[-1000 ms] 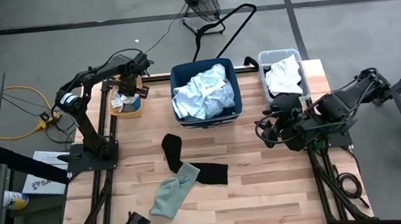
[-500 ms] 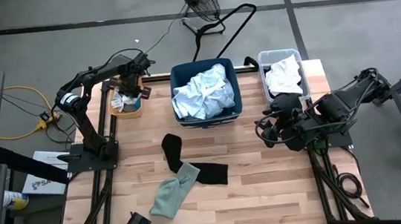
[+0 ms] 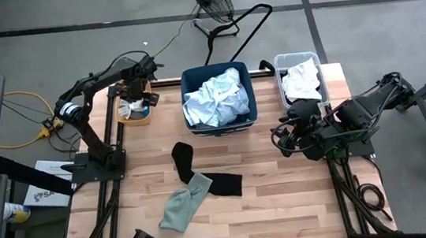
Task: Pick & Place Cloths
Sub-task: Put the white sock into the yellow bin, then put the black sock into the yellow bin
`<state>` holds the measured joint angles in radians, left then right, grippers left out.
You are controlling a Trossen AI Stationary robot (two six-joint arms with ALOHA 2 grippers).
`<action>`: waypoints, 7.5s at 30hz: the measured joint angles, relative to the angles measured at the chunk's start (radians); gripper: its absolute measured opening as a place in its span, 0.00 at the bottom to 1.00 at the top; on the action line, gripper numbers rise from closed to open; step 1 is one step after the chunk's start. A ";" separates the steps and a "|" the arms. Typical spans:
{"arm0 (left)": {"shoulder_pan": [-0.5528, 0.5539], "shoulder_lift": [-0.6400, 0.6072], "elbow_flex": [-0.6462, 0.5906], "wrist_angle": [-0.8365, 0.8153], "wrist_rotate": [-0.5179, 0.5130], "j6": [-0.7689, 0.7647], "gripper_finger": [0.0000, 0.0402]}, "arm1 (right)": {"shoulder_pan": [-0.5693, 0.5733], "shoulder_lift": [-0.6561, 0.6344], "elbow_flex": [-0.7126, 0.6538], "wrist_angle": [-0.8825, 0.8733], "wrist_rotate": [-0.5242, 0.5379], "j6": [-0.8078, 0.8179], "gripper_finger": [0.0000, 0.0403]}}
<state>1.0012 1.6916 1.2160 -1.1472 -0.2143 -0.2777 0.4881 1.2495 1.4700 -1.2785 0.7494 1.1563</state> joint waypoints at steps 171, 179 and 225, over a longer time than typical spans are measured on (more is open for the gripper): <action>-1.110 -0.366 0.472 -0.426 -0.279 -0.650 0.00 | 0.001 0.000 -0.153 0.167 -0.171 -0.116 0.53; -0.986 -0.402 0.472 -0.423 -0.461 -0.644 0.00 | 0.001 0.000 -0.153 0.168 -0.147 -0.113 0.53; -0.340 -0.407 0.162 -0.423 -0.886 -0.348 0.00 | 0.000 0.000 -0.153 0.169 -0.082 -0.023 0.53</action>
<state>0.6609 1.2842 1.3775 -1.5707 -1.1006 -0.6260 0.4881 1.2491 1.3174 -1.1099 0.6673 1.1338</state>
